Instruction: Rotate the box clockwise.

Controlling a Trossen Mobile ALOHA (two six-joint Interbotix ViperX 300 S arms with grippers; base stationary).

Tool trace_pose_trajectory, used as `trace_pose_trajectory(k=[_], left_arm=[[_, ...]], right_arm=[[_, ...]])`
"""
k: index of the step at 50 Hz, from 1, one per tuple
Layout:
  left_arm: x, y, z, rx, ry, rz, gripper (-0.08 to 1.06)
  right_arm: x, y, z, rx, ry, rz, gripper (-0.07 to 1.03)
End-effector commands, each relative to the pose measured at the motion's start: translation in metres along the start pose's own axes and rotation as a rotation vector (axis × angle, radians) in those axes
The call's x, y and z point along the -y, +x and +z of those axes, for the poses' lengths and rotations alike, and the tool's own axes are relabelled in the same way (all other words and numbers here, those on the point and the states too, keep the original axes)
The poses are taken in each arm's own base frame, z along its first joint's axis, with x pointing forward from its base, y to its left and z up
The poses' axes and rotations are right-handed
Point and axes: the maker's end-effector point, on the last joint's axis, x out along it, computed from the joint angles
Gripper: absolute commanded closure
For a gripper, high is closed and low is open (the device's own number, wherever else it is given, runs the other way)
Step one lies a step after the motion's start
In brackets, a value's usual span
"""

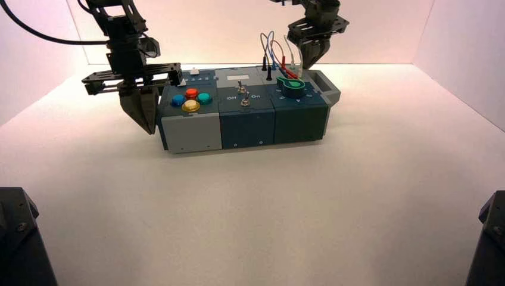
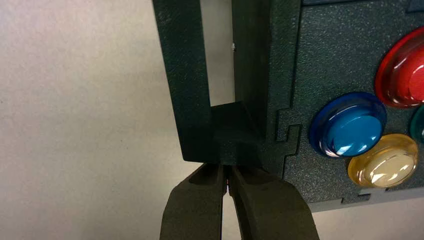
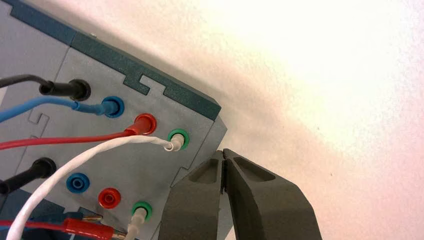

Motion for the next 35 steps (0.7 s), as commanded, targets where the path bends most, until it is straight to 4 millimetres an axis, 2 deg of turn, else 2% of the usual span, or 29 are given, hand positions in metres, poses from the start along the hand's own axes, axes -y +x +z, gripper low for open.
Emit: trace_pose_trajectory(k=[1, 35], left_arm=[[0.014, -0.016, 0.023, 0.081, 0.029, -0.03, 1.01], [0.017, -0.009, 0.058, 0.097, 0.059, -0.033, 1.01]], right_arm=[[-0.017, -0.004, -0.007, -0.016, -0.016, 0.018, 0.98], [-0.029, -0.009, -0.042, -0.049, 0.025, 0.026, 0.98]])
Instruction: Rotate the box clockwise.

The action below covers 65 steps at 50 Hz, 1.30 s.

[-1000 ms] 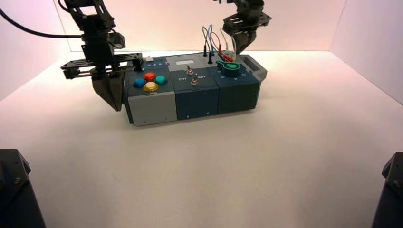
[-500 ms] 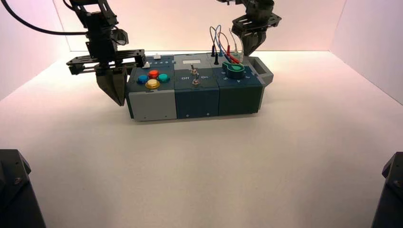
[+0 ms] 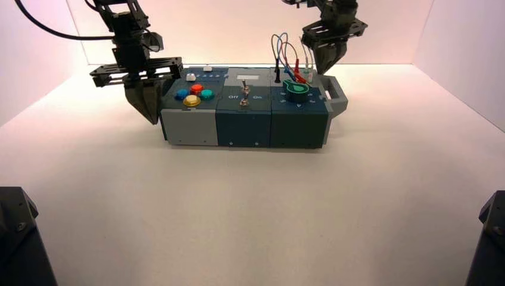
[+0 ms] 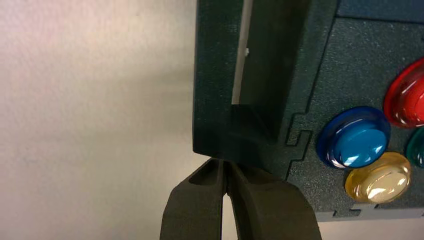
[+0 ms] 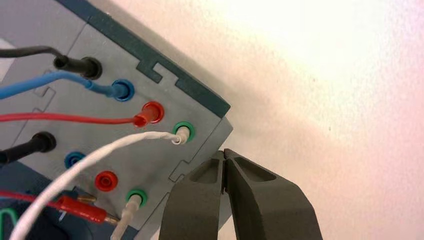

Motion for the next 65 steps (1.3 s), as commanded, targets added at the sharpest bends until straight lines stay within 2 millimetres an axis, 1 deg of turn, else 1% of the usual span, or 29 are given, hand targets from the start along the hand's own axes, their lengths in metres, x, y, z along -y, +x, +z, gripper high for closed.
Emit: trace_pose_trajectory(k=[1, 14, 22, 35, 42, 43, 57, 63, 65], left_arm=[[0.017, -0.011, 0.025, 0.075, 0.02, -0.026, 1.01], [0.022, -0.013, 0.04, 0.092, 0.037, -0.032, 1.01], [0.024, -0.014, 0.048, 0.103, 0.046, -0.035, 1.01], [0.031, -0.016, 0.067, 0.122, 0.066, -0.041, 1.01], [0.033, -0.017, 0.074, 0.126, 0.072, -0.043, 1.01], [0.034, -0.018, 0.078, 0.126, 0.073, -0.044, 1.01], [0.041, -0.021, 0.097, 0.145, 0.089, -0.051, 1.01], [0.043, -0.022, 0.102, 0.147, 0.092, -0.052, 1.01], [0.044, -0.023, 0.106, 0.147, 0.095, -0.053, 1.01]], right_arm=[[-0.027, -0.001, -0.007, -0.025, -0.022, 0.031, 0.98], [-0.031, 0.002, -0.025, -0.043, -0.005, 0.035, 0.98], [-0.033, 0.001, -0.032, -0.05, 0.01, 0.036, 0.98], [-0.04, 0.0, -0.054, -0.068, 0.044, 0.039, 0.98], [-0.041, 0.0, -0.059, -0.071, 0.056, 0.04, 0.98], [-0.043, 0.0, -0.062, -0.075, 0.061, 0.041, 0.98], [-0.049, -0.002, -0.076, -0.087, 0.077, 0.043, 0.98], [-0.053, -0.003, -0.081, -0.089, 0.077, 0.044, 0.98], [-0.056, -0.003, -0.085, -0.09, 0.079, 0.045, 0.98]])
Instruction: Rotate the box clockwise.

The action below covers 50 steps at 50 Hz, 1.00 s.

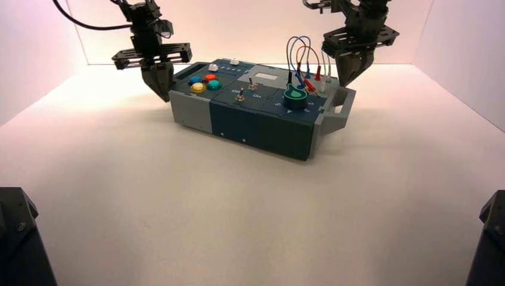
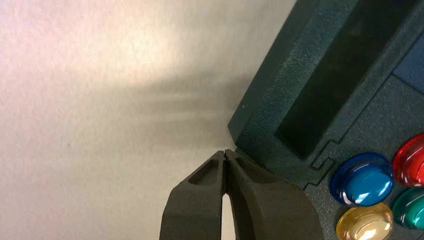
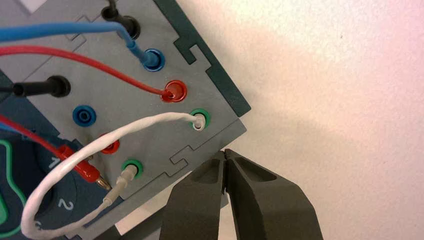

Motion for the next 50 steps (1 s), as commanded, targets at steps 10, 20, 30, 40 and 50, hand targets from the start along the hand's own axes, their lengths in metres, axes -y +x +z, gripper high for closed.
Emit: trace_pose_trajectory(k=[10, 20, 30, 40, 50], left_arm=[[0.03, -0.009, 0.024, 0.055, 0.056, -0.029, 1.01], [0.031, -0.005, 0.028, 0.052, 0.063, -0.029, 1.01], [0.031, -0.003, 0.032, 0.05, 0.071, -0.029, 1.01], [0.033, -0.005, 0.036, 0.062, 0.075, -0.031, 1.01], [0.035, -0.008, 0.042, 0.076, 0.079, -0.034, 1.01]], right_arm=[[-0.046, 0.01, -0.026, -0.054, -0.045, 0.042, 0.98], [-0.059, 0.007, -0.03, -0.055, -0.061, 0.047, 0.98], [-0.072, 0.003, -0.032, -0.051, -0.079, 0.051, 0.98], [-0.086, -0.001, -0.035, -0.046, -0.099, 0.057, 0.98], [-0.099, -0.006, -0.034, -0.034, -0.123, 0.062, 0.98]])
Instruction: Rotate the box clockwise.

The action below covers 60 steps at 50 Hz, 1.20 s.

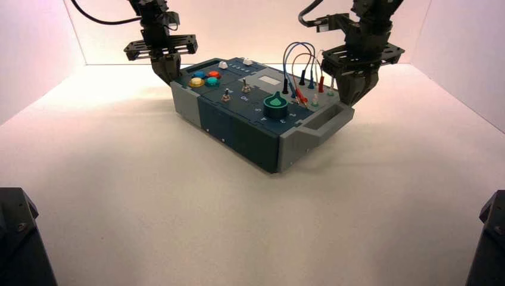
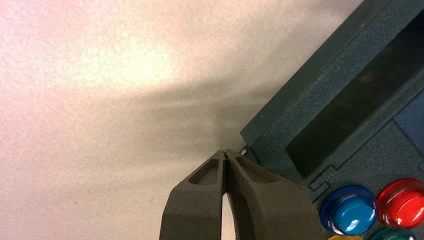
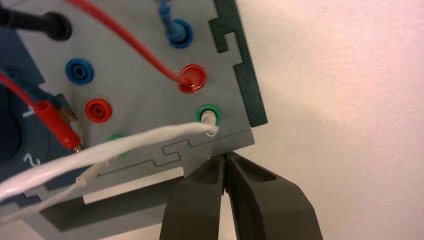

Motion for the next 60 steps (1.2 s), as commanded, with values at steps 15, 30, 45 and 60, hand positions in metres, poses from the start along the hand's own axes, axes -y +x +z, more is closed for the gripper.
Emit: trace_pose_trajectory(k=[15, 30, 45, 60], left_arm=[[0.034, -0.005, 0.011, 0.028, 0.052, -0.028, 1.01], [0.038, -0.004, 0.026, 0.035, 0.056, -0.033, 1.01], [0.041, -0.002, 0.036, 0.031, 0.063, -0.036, 1.01], [0.051, -0.002, 0.038, 0.037, 0.076, -0.042, 1.01]], right_arm=[[-0.075, -0.007, 0.009, 0.039, -0.127, 0.04, 0.98], [-0.088, -0.007, 0.0, 0.026, -0.142, 0.046, 0.98], [-0.103, -0.011, -0.001, 0.036, -0.165, 0.053, 0.98], [-0.11, -0.014, -0.001, 0.041, -0.176, 0.057, 0.98]])
